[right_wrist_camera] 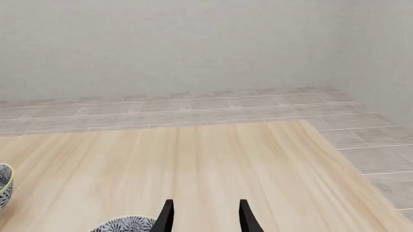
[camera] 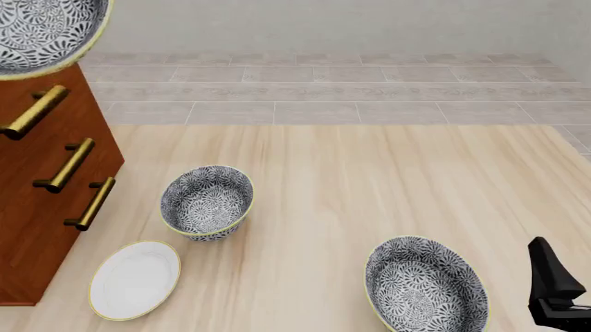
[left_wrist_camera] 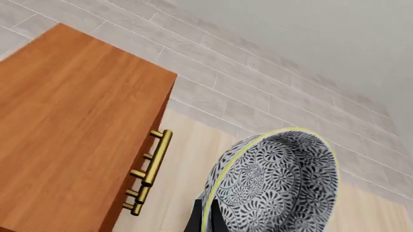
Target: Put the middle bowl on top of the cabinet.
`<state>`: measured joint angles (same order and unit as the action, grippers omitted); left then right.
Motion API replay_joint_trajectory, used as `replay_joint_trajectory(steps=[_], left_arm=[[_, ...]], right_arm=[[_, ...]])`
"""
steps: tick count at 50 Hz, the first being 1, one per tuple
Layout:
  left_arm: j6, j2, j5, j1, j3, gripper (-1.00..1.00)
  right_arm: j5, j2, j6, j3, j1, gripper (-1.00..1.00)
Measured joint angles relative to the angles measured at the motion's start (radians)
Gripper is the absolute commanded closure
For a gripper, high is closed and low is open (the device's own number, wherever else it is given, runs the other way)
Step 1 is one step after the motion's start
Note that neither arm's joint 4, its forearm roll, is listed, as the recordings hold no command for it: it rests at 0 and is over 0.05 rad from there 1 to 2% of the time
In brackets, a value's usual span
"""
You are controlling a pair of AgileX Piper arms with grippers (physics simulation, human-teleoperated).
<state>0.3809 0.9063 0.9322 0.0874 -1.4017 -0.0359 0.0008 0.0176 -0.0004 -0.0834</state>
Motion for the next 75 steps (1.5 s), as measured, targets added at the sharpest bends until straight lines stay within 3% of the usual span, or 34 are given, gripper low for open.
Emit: replay_joint_trajectory(steps=[75], left_arm=[[0.326,0.172,-0.014,0.294,-0.077,1.00]], right_arm=[[0.019,0.029,-0.010,0.000,0.005,-1.00]])
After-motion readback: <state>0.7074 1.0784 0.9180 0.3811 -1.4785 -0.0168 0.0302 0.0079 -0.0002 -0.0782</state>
